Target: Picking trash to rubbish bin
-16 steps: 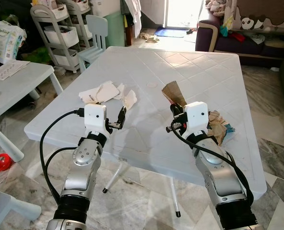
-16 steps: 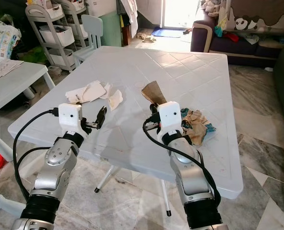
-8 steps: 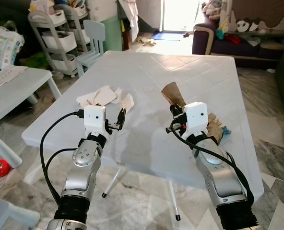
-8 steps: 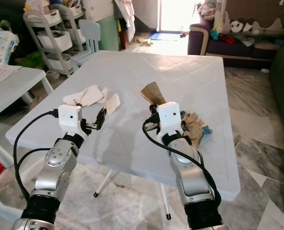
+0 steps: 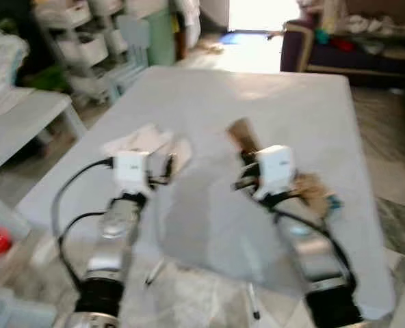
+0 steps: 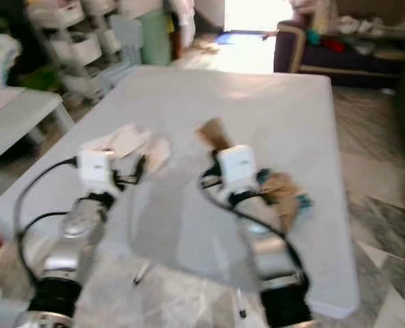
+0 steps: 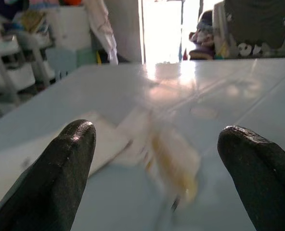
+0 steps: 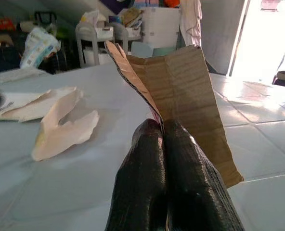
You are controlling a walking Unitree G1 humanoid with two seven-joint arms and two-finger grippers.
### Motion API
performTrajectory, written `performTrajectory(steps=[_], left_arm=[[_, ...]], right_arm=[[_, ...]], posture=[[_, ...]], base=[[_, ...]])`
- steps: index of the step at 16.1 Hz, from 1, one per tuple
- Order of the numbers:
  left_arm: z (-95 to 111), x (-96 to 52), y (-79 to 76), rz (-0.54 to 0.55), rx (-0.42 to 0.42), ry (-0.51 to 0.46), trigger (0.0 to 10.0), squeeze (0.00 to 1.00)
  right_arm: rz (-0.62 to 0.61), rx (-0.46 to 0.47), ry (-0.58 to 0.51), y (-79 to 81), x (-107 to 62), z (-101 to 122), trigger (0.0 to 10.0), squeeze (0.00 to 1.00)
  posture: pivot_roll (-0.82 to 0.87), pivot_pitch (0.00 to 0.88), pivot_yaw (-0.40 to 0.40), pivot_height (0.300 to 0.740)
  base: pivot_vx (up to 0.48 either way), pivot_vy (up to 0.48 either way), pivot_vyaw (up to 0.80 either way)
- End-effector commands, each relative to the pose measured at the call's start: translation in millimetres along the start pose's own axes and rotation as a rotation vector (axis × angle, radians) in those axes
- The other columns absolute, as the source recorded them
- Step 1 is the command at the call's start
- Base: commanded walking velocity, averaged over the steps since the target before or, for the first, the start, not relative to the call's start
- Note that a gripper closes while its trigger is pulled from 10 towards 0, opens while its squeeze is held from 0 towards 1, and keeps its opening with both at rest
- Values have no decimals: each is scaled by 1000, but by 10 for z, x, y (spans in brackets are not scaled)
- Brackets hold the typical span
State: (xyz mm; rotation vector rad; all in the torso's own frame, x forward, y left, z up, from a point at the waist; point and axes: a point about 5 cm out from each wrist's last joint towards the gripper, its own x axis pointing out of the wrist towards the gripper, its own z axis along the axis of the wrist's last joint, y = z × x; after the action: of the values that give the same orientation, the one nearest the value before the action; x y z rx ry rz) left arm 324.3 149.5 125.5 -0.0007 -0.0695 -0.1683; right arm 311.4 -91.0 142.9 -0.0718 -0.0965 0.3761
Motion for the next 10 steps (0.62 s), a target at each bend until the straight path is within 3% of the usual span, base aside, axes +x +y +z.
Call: performTrajectory(steps=[1, 4, 7, 10], left_arm=[[32, 32, -81, -21, -6, -12, 10000, 0], [20, 25, -83, -20, -5, -10, 10000, 0], [18, 30, -42, 23, 9, -9, 10000, 0], [-87, 13, 78, 136, 37, 62, 10000, 0]], right_arm=[[-15, -15, -12, -80, -17, 48, 10000, 0], [-11, -16, -12, -77, -13, 48, 10000, 0], [-9, -15, -12, -73, -8, 52, 10000, 0], [-1, -14, -11, -74, -13, 55, 10000, 0]], posture=[[-104, 0, 47, 740], [-103, 0, 46, 740], [-102, 0, 44, 740], [-103, 0, 41, 740]], base=[[319, 0, 0], [321, 0, 0], [0, 0, 0], [0, 0, 0]])
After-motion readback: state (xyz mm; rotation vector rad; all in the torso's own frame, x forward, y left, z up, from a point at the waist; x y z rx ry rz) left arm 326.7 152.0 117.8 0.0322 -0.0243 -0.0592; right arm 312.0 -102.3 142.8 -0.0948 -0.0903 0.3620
